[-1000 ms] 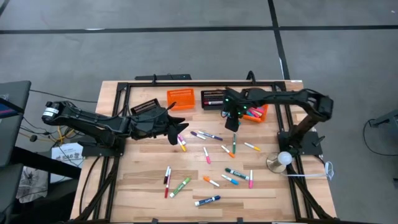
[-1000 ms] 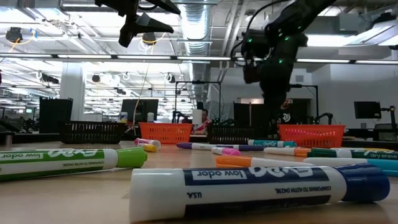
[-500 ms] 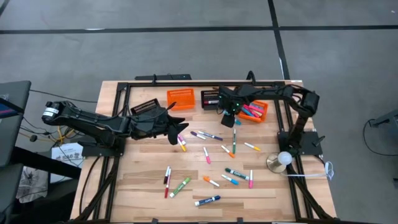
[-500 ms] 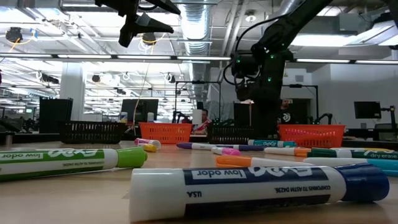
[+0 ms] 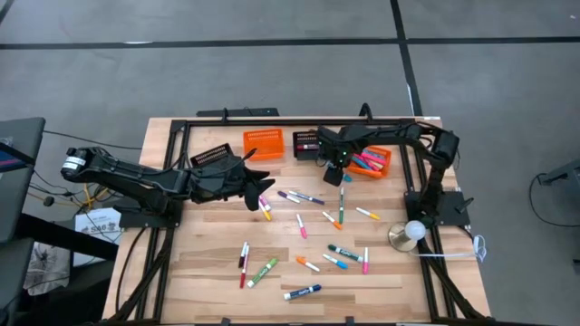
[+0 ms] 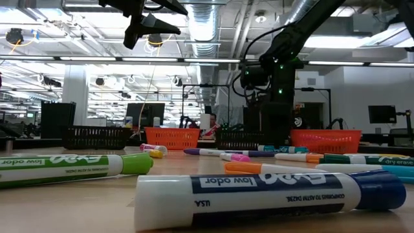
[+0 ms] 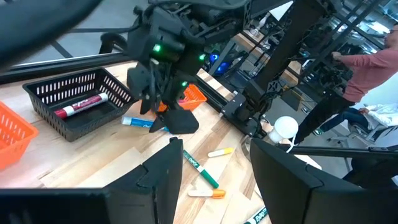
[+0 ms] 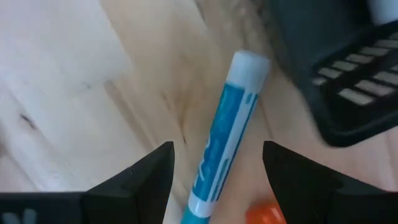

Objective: Pick & Place Markers
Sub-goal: Put the top white light blue marker into the middle black bin

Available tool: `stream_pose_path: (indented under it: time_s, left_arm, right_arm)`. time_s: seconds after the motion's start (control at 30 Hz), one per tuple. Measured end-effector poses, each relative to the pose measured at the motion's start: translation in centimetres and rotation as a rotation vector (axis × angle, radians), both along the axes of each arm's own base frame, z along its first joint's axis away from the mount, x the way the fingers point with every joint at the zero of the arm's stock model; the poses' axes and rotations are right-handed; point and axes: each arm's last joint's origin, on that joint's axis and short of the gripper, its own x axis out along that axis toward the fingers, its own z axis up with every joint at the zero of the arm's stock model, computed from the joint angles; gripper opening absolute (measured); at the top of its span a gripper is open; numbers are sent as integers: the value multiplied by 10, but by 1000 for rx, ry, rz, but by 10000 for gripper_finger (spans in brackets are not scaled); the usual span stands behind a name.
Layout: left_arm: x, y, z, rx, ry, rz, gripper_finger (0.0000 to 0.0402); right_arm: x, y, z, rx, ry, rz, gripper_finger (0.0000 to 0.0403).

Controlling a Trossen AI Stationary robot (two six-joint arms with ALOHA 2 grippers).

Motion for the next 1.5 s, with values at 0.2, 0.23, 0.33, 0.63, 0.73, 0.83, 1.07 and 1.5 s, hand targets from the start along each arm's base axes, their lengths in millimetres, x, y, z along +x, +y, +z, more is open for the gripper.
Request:
stream_pose_path:
  time_s: [0.2,0.23,0.33,0.63,0.73,0.83,1.07,1.5]
  left_arm:
    - [0,0,0,-1,-1,0,186]
    - [0,0,0,-2,-1,0,186]
    - [0,0,0,-2,-1,0,186]
    - [0,0,0,0,0,0,186]
    - [0,0,0,0,0,0,186]
    - [0,0,0,0,0,0,186]
    - [0,0,0,0,0,0,186]
    - [0,-1,0,-5,0,-22,186]
  right_arm:
    - [2,-2,-11,-6,36,-4,235]
    - [2,-2,-11,-7,36,-4,235]
    - [2,-2,-11,-8,35,-3,235]
    - [3,-1,-12,9,27,2,202]
    - [3,-1,-12,17,23,3,189]
    - [4,1,-12,26,18,8,178]
    - [10,14,-12,15,22,50,145]
    - [13,21,-12,28,16,73,76]
